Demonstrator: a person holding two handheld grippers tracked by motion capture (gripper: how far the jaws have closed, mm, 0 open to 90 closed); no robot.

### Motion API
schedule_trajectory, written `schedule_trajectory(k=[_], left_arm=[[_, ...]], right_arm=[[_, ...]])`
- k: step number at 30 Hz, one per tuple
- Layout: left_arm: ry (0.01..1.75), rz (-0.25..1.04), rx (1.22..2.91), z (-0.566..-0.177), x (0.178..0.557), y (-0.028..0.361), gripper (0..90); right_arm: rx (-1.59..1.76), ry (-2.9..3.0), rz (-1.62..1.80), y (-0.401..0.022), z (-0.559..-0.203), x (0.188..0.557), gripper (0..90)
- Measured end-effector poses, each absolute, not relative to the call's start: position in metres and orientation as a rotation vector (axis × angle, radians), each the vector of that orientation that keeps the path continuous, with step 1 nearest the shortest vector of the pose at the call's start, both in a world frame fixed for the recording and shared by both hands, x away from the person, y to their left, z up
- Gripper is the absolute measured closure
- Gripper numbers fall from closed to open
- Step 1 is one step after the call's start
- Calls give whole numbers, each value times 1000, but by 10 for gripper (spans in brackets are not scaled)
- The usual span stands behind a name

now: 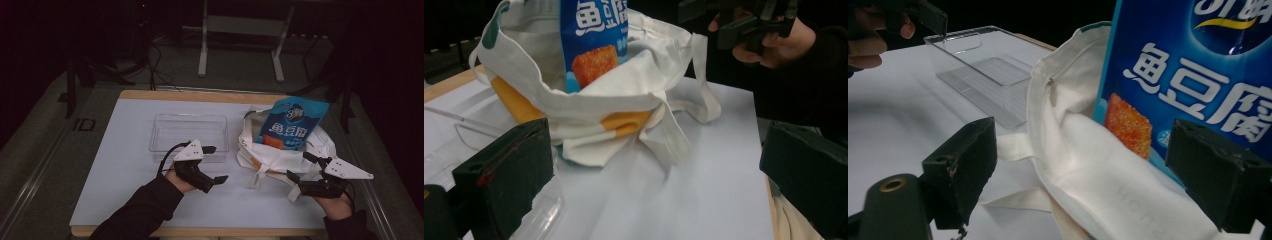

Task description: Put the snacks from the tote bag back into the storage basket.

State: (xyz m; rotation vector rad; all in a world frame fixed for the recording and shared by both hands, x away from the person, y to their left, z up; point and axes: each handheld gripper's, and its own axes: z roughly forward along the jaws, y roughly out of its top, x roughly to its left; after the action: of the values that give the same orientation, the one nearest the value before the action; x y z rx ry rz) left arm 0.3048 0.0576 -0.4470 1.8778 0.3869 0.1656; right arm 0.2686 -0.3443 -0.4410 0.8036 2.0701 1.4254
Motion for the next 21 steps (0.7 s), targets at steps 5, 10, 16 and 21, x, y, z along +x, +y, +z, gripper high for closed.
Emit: schedule_trajectory(k=[5,10,16,21], left_arm=[[373,166,1879,-439,316,49,9],[367,156,1877,-436,326,40,9],[339,165,1899,-434,336,27,9],[332,156,1894,-428,344,15,9]], right_arm=[[811,2057,1424,-349,-438,272,139],[829,2038,1406,-356,-434,277,140],[858,2021,1420,-363,-433,279,141],[865,2011,1416,-367,-430,284,141]])
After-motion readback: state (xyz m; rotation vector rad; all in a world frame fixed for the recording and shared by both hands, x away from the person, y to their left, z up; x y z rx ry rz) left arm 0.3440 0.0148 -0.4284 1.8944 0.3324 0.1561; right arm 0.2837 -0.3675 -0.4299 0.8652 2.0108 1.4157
